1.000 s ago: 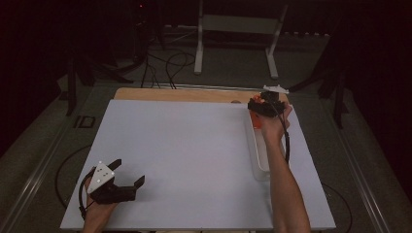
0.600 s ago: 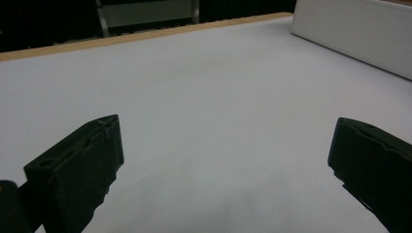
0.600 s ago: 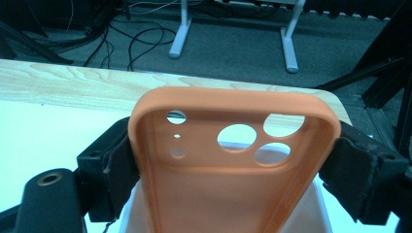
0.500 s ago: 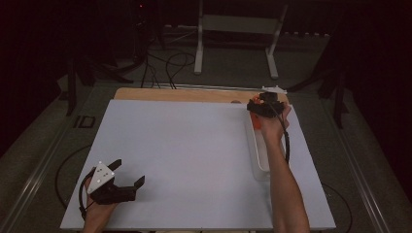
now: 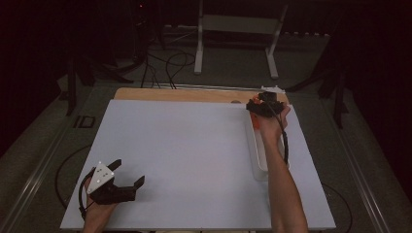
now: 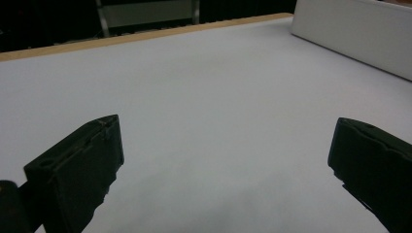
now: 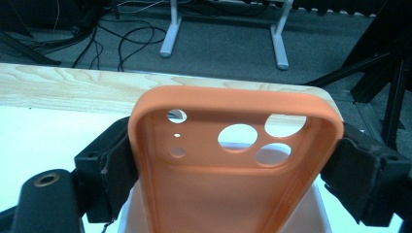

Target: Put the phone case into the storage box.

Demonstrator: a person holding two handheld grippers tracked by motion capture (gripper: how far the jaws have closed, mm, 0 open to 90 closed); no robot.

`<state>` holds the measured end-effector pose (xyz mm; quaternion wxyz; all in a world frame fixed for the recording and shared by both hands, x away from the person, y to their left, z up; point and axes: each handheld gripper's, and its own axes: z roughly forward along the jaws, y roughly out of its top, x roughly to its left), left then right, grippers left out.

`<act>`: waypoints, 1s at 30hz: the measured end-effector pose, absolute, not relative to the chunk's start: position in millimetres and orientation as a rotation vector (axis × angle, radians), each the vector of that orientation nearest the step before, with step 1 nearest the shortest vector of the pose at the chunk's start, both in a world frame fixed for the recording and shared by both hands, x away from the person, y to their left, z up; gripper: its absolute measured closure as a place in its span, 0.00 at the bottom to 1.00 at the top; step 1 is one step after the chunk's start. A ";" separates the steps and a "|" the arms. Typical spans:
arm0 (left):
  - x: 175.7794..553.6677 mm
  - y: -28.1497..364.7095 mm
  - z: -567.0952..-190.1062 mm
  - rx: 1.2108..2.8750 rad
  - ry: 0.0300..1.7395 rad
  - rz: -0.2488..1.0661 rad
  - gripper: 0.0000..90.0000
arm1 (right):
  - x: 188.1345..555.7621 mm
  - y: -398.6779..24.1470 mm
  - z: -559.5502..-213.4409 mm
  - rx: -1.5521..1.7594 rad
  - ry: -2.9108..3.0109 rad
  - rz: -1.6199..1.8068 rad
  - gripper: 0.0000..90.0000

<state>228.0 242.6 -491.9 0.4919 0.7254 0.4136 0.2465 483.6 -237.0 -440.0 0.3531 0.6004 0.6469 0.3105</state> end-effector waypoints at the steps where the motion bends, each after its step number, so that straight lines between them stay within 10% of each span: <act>1: 227.9 242.6 -491.8 1.761 1.003 0.598 0.00 | 483.5 -237.2 -440.0 1.556 1.672 0.805 0.15; 30: 227.9 241.8 -492.0 1.762 1.002 0.598 0.00 | 476.7 -240.6 -434.9 1.590 1.658 0.926 0.10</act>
